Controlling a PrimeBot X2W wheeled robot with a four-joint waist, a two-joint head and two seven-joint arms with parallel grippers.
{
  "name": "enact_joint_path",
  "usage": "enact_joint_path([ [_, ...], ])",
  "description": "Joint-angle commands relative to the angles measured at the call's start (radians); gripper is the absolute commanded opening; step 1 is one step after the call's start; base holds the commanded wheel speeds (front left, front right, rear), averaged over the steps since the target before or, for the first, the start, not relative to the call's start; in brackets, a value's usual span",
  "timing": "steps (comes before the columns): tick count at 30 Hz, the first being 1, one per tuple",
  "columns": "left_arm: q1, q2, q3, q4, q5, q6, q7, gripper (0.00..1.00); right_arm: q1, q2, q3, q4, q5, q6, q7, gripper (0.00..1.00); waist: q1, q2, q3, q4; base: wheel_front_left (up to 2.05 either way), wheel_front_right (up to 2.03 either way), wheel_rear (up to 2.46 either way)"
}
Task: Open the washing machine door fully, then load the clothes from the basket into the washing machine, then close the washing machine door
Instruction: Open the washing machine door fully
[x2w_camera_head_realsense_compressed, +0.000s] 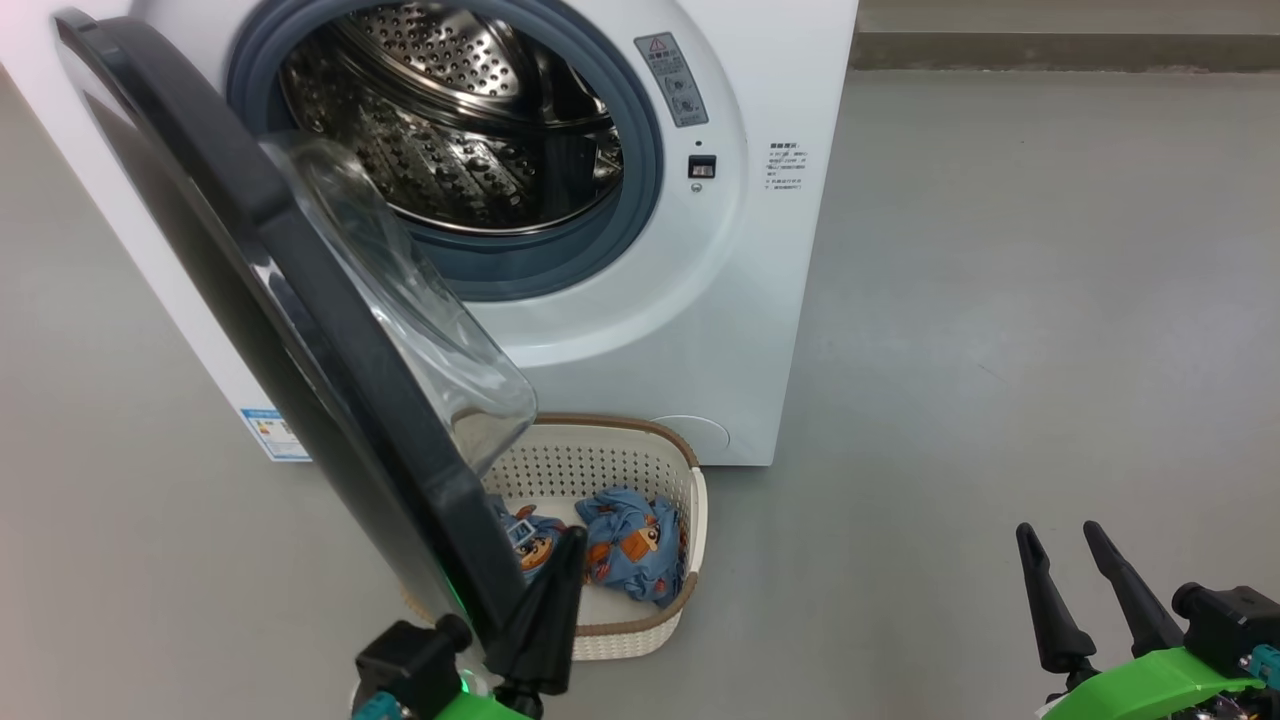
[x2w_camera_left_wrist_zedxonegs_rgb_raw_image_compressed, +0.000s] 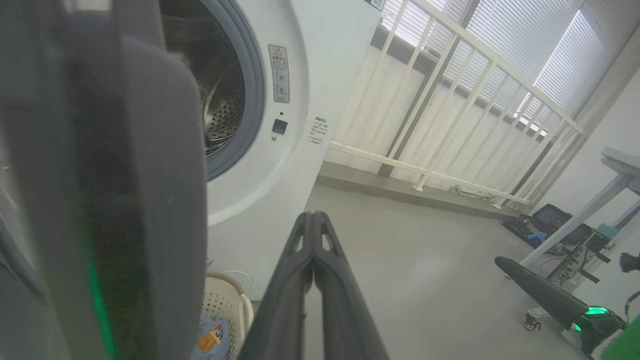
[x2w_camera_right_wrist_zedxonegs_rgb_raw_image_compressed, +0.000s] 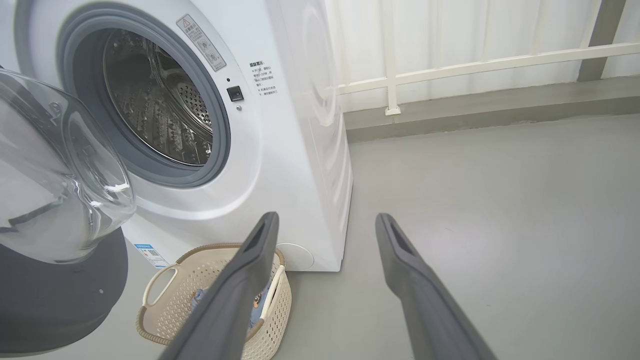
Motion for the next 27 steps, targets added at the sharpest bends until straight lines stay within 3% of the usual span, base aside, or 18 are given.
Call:
enact_joint_path([
  [1, -0.052, 0.003, 0.045, -0.002, -0.012, 0.01, -0.017, 0.0, -0.029, -0.019, 0.018, -0.023, -0.006, 0.006, -0.012, 1.0, 0.0, 0.0, 0.0, -0.002, 0.0, 0.0, 0.0],
  [27, -0.064, 0.005, 0.145, 0.105, -0.018, 0.0, -0.043, 0.0, -0.02, -0.02, 0.006, -0.033, -0.005, 0.006, -0.012, 1.0, 0.0, 0.0, -0.009, 0.057, 0.0, 0.0, 0.0],
])
